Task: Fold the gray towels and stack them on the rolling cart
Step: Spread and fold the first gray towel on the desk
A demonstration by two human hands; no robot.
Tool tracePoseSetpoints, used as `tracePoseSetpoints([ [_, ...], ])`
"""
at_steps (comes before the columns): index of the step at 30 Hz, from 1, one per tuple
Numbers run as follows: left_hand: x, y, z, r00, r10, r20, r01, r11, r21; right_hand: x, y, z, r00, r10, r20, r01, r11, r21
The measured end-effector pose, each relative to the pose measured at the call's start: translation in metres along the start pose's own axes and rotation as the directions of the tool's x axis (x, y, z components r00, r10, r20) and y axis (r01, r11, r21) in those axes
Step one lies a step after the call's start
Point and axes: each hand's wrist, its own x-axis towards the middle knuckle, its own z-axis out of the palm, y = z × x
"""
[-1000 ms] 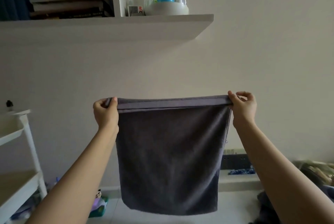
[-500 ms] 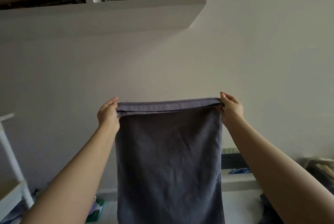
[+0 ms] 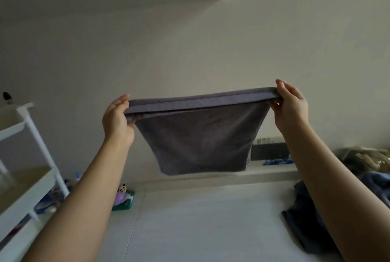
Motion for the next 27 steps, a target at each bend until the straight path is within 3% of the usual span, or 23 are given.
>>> tracePoseSetpoints([
  [5, -0.085, -0.032, -0.088, 0.991, -0.128, -0.035, 0.130, 0.989, 0.064, -0.100, 0.026, -0.069, 0.996, 0.048, -0.075, -0.052, 0.997, -0.055],
  [9, -0.163, -0.075, -0.173, 0.958, -0.273, -0.090, 0.281, 0.954, 0.102, -0.184, 0.064, -0.140, 0.974, 0.169, -0.150, -0.185, 0.977, -0.101],
  [13, -0.240, -0.111, -0.251, 0.866, -0.457, -0.203, 0.493, 0.848, 0.193, -0.268, 0.101, -0.203, 0.915, 0.312, -0.254, -0.367, 0.907, -0.207],
  [17, -0.295, -0.132, -0.315, 0.770, -0.597, -0.226, 0.638, 0.721, 0.270, -0.336, 0.119, -0.246, 0.858, 0.417, -0.300, -0.499, 0.815, -0.296],
  [22, -0.315, -0.131, -0.342, 0.707, -0.664, -0.244, 0.705, 0.632, 0.322, -0.370, 0.124, -0.263, 0.801, 0.490, -0.345, -0.585, 0.762, -0.277],
  [27, -0.301, -0.130, -0.328, 0.652, -0.712, -0.261, 0.758, 0.619, 0.206, -0.359, 0.130, -0.260, 0.785, 0.487, -0.382, -0.587, 0.783, -0.209],
])
